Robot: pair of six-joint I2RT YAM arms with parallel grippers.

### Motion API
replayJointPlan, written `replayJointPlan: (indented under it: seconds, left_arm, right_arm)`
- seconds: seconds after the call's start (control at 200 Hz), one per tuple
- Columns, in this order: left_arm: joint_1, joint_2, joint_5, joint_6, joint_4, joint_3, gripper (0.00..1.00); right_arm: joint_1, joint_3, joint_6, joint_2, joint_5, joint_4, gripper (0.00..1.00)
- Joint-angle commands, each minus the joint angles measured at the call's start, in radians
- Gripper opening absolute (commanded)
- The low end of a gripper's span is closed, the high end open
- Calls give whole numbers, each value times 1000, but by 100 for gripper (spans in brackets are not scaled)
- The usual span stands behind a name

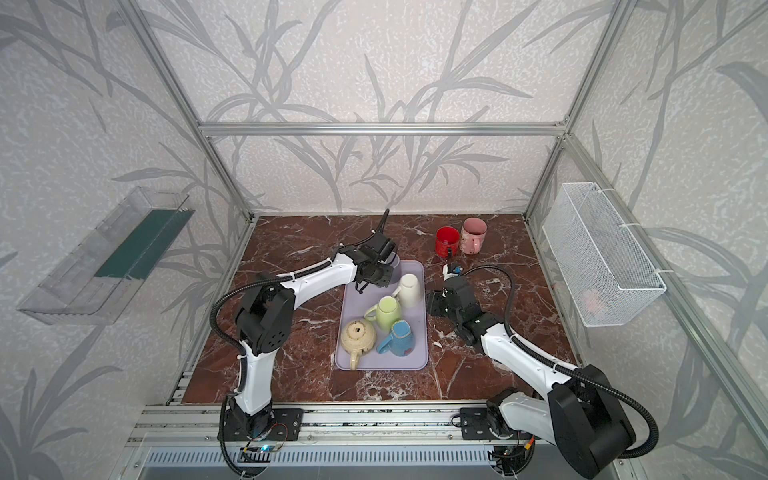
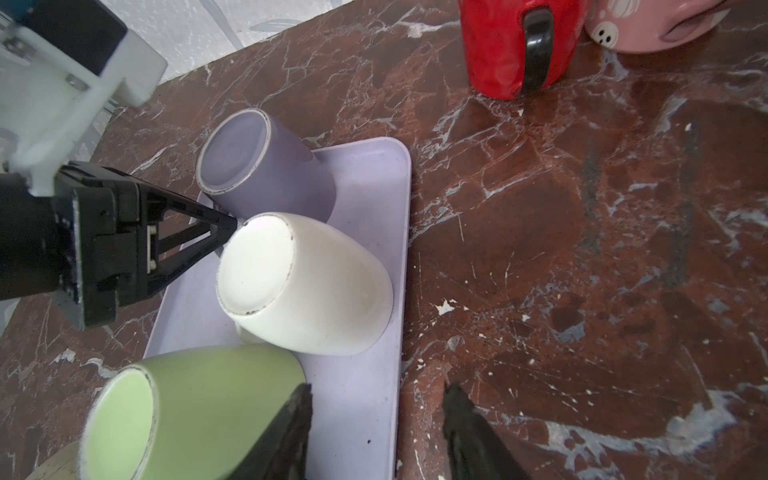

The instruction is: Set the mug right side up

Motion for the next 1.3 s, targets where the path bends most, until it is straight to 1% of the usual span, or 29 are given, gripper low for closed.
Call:
replayJointPlan:
  seconds: [0.0, 0.075, 0.205, 0.3, 0.415, 0.605, 1.02, 1.19, 1.255, 1.295]
  left_arm:
    - [-1, -30, -34, 22, -43, 8, 28]
    - [-1, -31, -27, 28, -50, 13, 31]
    - [-1, -22, -16, 40, -66, 30, 41]
    - [-1, -7, 3, 54, -82, 51, 41]
    - [-1, 9, 19, 62, -92, 67, 39]
    - [-1, 34, 50, 63, -97, 87, 39]
    - [-1, 87, 41, 67, -125, 130, 36]
    - [1, 95, 41, 70, -129, 144, 32]
    - [1, 99, 37, 72, -132, 150, 28]
    - [0, 101, 36, 74, -132, 152, 23]
  right_arm:
    - [2, -2, 2, 9, -1, 18, 52]
    - [2, -4, 0, 6, 2, 18, 52]
    - [2, -4, -1, 6, 4, 20, 51]
    - [1, -3, 0, 15, -1, 22, 52]
    - [2, -2, 0, 19, -3, 23, 51]
    - [1, -4, -6, 21, -5, 30, 52]
    - [1, -4, -9, 27, -8, 36, 51]
    - [2, -5, -10, 25, -7, 35, 52]
    - [2, -5, -12, 23, -5, 35, 52]
    - [2, -6, -12, 23, -4, 34, 51]
